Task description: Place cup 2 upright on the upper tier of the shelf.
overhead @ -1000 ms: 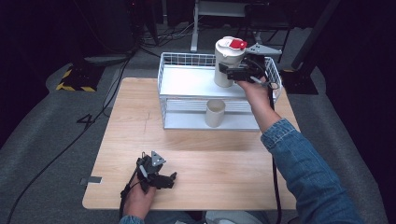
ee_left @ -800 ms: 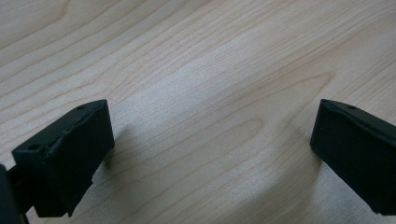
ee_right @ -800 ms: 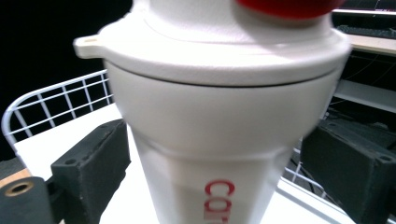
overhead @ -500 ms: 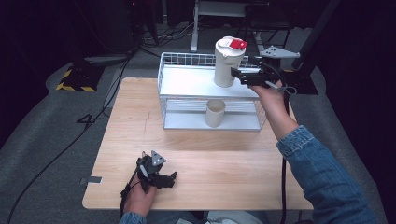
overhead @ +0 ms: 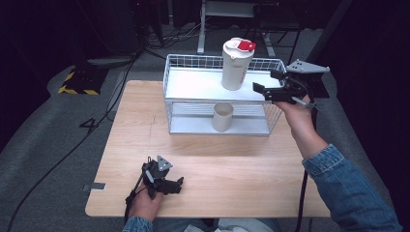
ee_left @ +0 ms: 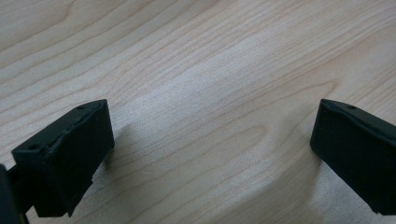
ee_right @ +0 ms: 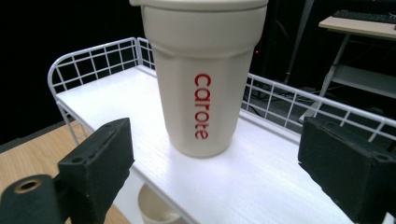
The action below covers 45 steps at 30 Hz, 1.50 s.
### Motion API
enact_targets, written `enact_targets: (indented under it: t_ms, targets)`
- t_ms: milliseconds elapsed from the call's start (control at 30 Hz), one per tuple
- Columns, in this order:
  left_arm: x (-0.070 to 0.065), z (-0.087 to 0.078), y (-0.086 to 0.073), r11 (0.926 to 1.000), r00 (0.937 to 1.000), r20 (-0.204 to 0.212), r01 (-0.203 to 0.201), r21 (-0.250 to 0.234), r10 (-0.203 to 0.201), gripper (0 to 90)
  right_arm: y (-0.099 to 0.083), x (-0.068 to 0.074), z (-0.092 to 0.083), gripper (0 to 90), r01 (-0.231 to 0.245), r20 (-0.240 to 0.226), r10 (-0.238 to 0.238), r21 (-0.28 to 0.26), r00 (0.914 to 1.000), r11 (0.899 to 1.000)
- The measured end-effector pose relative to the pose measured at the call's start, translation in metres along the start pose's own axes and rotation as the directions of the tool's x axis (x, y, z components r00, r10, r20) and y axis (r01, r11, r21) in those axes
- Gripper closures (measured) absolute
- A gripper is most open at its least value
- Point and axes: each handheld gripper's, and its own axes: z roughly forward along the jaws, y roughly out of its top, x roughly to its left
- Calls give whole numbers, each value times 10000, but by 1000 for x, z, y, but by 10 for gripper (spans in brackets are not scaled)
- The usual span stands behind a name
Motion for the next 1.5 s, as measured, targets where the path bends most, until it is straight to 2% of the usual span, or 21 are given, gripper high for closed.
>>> enact_targets:
  t_ms: [333,500,533,600,767,1233,1367,1500]
  targets:
    - [0,1,1,10000,10000,-23,25,-4,-25,0,-24,6,-31,118,375,-193,-370,251,9991,9990]
    - [0,1,1,10000,10000,-27,22,-3,-22,0,-41,8,-47,132,498,-296,-485,466,9984,9977]
    - [0,1,1,10000,10000,-23,23,-6,-23,0,-49,9,-52,134,526,-306,-509,586,9982,9969]
    - [0,1,1,10000,10000,-24,22,-5,-22,0,-53,9,-54,134,528,-314,-508,638,9982,9966]
    - [0,1,1,10000,10000,-17,23,-18,-23,0,-78,12,-63,134,616,-296,-588,1067,9978,9924]
    - [0,1,1,10000,10000,-17,22,-19,-22,0,-140,23,-79,151,696,-208,-669,1844,9975,9804]
    - [0,1,1,10000,10000,-26,25,-9,-25,0,-158,26,-82,151,577,-218,-544,2043,9983,9772]
    - [0,1,1,10000,10000,-17,20,-17,-20,0,-179,27,-84,151,259,-144,-233,2202,9996,9751]
